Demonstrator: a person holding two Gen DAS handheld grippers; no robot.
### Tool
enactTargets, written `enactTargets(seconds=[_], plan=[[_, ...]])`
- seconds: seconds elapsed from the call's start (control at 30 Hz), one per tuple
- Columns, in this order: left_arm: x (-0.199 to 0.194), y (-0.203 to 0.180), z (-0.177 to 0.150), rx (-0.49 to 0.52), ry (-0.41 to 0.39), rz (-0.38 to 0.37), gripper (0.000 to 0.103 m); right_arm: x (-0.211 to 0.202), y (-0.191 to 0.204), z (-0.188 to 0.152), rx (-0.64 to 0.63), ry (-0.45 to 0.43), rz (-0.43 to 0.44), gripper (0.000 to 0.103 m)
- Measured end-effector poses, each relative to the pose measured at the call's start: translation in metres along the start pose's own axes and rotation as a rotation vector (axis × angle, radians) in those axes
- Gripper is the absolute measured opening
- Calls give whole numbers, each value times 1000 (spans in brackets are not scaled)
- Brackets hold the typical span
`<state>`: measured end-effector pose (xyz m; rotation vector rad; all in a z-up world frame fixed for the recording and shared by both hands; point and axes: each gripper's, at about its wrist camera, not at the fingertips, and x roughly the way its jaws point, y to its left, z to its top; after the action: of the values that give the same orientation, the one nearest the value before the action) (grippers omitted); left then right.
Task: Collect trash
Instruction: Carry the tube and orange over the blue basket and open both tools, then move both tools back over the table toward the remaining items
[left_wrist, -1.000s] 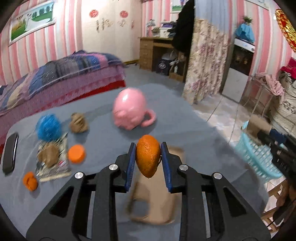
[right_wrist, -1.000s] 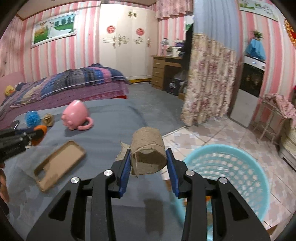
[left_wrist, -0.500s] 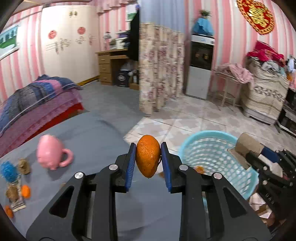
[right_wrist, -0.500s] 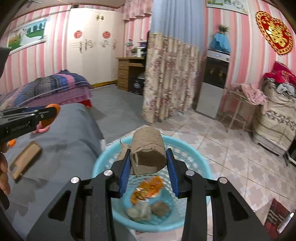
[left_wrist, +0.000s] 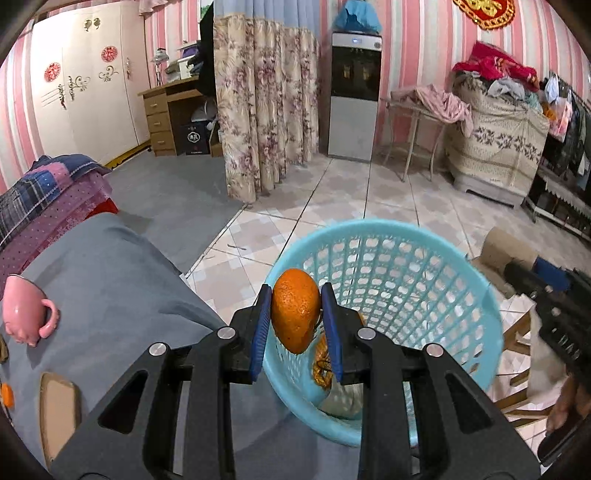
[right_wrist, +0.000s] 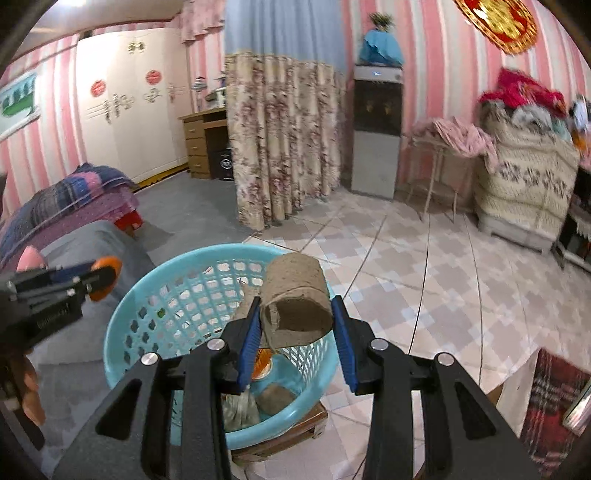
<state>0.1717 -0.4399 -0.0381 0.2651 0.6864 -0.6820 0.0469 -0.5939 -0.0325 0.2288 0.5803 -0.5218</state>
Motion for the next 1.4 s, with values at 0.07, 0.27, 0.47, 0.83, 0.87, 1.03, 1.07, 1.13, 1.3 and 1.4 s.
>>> enactTargets(seconds=[0.07,0.27,0.47,0.83,0.87,1.03,1.07,1.13,1.3,1.4], plan=[[8,-1,-1,-13,4,-21,26,3,-3,-1,18,3,-10,38],[28,-15,-10,46,15,-14,26,10,-1,-3,13,16,-29,37],[34,-8,-10,16,29,-6,38,15,4,-4,-5,30,-41,37],[-6,58,-3,-97,-55,138,76,32,33,-6,-27,48,-28,38],[-8,63,-3,-104,-55,148,77,34,38,-7,-28,50,-27,38],[-15,93,-8,-164,-35,186,78,43,54,-8,-22,60,-26,40],[-15,96,-8,-168,-32,191,78,44,55,-8,-26,59,-32,42],[-17,99,-9,-173,-28,201,78,45,59,-9,-30,58,-37,49],[-29,104,-11,-173,-31,229,85,43,68,-5,-48,56,-16,79],[-37,108,-11,-184,-36,234,85,38,75,-1,-72,41,-30,86]])
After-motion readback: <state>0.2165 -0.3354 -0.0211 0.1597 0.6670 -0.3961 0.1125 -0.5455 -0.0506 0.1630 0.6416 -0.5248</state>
